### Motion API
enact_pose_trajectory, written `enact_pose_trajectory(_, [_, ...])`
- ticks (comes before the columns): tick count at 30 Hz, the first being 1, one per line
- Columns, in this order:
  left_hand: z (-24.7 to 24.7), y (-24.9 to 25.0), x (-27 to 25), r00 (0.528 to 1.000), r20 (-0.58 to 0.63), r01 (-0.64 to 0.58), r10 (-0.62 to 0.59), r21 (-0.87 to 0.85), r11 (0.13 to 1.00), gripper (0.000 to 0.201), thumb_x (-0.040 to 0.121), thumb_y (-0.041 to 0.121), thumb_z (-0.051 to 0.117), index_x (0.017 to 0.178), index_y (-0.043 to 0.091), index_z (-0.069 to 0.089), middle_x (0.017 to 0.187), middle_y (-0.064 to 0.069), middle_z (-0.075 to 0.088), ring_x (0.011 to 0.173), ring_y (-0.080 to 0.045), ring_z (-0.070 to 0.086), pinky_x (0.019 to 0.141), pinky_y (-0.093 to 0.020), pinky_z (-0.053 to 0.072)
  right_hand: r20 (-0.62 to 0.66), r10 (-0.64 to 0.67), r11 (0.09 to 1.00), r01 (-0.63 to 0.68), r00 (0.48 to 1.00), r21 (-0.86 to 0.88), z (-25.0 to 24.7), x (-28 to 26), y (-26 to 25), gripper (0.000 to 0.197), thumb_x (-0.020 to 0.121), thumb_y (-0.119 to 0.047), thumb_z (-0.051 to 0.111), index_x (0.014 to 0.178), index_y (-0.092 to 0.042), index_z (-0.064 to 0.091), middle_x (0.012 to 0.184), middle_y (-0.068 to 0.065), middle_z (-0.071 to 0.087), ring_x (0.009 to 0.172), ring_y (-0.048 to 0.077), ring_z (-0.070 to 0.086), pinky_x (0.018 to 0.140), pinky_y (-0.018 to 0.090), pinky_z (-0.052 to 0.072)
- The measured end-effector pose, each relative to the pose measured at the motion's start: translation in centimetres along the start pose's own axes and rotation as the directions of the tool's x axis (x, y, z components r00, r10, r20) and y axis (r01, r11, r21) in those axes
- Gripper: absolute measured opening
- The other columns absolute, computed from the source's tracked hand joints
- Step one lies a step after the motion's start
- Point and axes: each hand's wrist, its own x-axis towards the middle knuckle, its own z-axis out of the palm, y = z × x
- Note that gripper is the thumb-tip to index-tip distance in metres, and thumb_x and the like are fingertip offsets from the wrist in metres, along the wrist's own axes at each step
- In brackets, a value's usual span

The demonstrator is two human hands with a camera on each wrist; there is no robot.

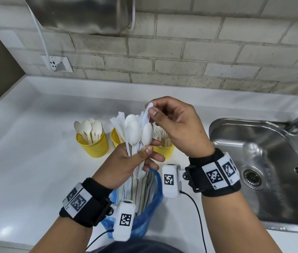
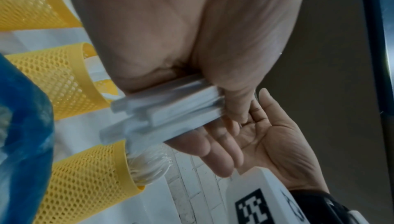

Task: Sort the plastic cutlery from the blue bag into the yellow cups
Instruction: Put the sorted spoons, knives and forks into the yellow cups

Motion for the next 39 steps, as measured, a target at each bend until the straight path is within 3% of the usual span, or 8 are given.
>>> enact_pose_trajectory(4, [0.1, 0.1, -0.3, 0.999, 0.040, 0.022, -0.022, 0.018, 1.000, 0.028, 0.097, 0.024, 0.055, 0.119, 0.019, 0.072, 0.097, -0.018, 0.076, 0.075, -0.026, 0.070, 0.063, -0.027, 0.052, -0.060, 0.002, 0.999, 0.000, 0.998, 0.041, -0.2, 0.1, -0.3, 0.006, 0.097, -0.003, 0.066, 0.093, -0.008, 0.066, 0.083, 0.003, 0.068, 0.073, 0.017, 0.062, 0.069, 0.025, 0.052])
enact_pose_trajectory(11, [-0.1, 0.5, -0.5, 0.992, 0.111, 0.039, -0.053, 0.127, 0.991, 0.032, 0.101, 0.022, 0.053, 0.131, 0.018, 0.065, 0.090, -0.009, 0.075, 0.067, -0.022, 0.066, 0.064, -0.033, 0.053, -0.272, 0.056, 0.961, 0.022, 0.961, 0.275, -0.9, 0.7, -1.4, 0.010, 0.106, -0.011, 0.050, 0.097, -0.010, 0.054, 0.082, 0.008, 0.070, 0.071, 0.029, 0.066, 0.071, 0.042, 0.056])
enact_pose_trajectory(19, [-0.1, 0.6, -0.6, 0.990, 0.114, 0.073, -0.086, 0.115, 0.991, 0.031, 0.100, 0.023, 0.055, 0.126, 0.014, 0.067, 0.089, -0.013, 0.074, 0.063, -0.024, 0.065, 0.062, -0.029, 0.053, -0.589, -0.010, 0.872, 0.295, 0.808, 0.390, -3.1, 1.0, -3.1, 0.009, 0.113, -0.022, 0.034, 0.110, -0.014, 0.039, 0.071, 0.013, 0.055, 0.051, 0.024, 0.051, 0.056, 0.034, 0.046])
enact_pose_trajectory(23, [0.1, 0.8, -0.5, 0.990, 0.113, 0.067, -0.079, 0.105, 0.992, 0.031, 0.099, 0.024, 0.055, 0.125, 0.015, 0.068, 0.088, -0.013, 0.074, 0.062, -0.025, 0.064, 0.061, -0.030, 0.052, -0.340, -0.016, 0.980, 0.082, 0.940, 0.181, -3.4, 0.5, -2.0, 0.010, 0.102, -0.016, 0.054, 0.096, -0.011, 0.059, 0.065, 0.003, 0.043, 0.052, 0.017, 0.030, 0.053, 0.027, 0.029])
enact_pose_trajectory(26, [0.3, 1.0, -0.5, 0.990, 0.117, 0.064, -0.075, 0.101, 0.993, 0.030, 0.098, 0.024, 0.055, 0.124, 0.015, 0.068, 0.086, -0.012, 0.074, 0.061, -0.023, 0.064, 0.060, -0.030, 0.052, -0.097, 0.025, 0.996, -0.033, 0.995, -0.078, -2.9, -0.5, -1.3, 0.006, 0.096, -0.010, 0.068, 0.093, -0.009, 0.073, 0.073, -0.010, 0.066, 0.062, 0.006, 0.054, 0.060, 0.024, 0.046])
enact_pose_trajectory(29, [0.4, 1.1, -0.5, 0.990, 0.120, 0.064, -0.076, 0.101, 0.993, 0.030, 0.098, 0.025, 0.056, 0.124, 0.014, 0.068, 0.086, -0.011, 0.075, 0.061, -0.022, 0.064, 0.062, -0.031, 0.054, 0.048, 0.085, 0.987, -0.078, 0.995, -0.141, -2.5, -1.0, -0.7, 0.005, 0.092, -0.010, 0.074, 0.095, -0.005, 0.075, 0.087, 0.010, 0.074, 0.077, 0.013, 0.065, 0.071, 0.031, 0.052])
enact_pose_trajectory(34, [0.5, 1.3, -0.6, 0.989, 0.127, 0.069, -0.081, 0.101, 0.993, 0.027, 0.098, 0.024, 0.055, 0.120, 0.018, 0.070, 0.086, -0.011, 0.075, 0.060, -0.021, 0.065, 0.064, -0.030, 0.057, 0.101, 0.070, 0.994, -0.061, 0.992, -0.087, -2.6, -1.0, -0.6, 0.006, 0.093, -0.007, 0.073, 0.091, -0.002, 0.072, 0.085, 0.018, 0.071, 0.074, 0.016, 0.063, 0.068, 0.029, 0.050])
enact_pose_trajectory(39, [0.5, 1.2, -0.7, 0.986, 0.139, 0.080, -0.096, 0.113, 0.990, 0.027, 0.097, 0.028, 0.057, 0.118, 0.023, 0.073, 0.088, -0.012, 0.075, 0.059, -0.022, 0.066, 0.061, -0.027, 0.053, 0.017, 0.054, 0.999, -0.054, 0.998, -0.009, -3.0, -0.8, -0.4, 0.005, 0.093, -0.012, 0.073, 0.088, -0.012, 0.072, 0.073, -0.003, 0.064, 0.062, 0.012, 0.052, 0.058, 0.028, 0.044])
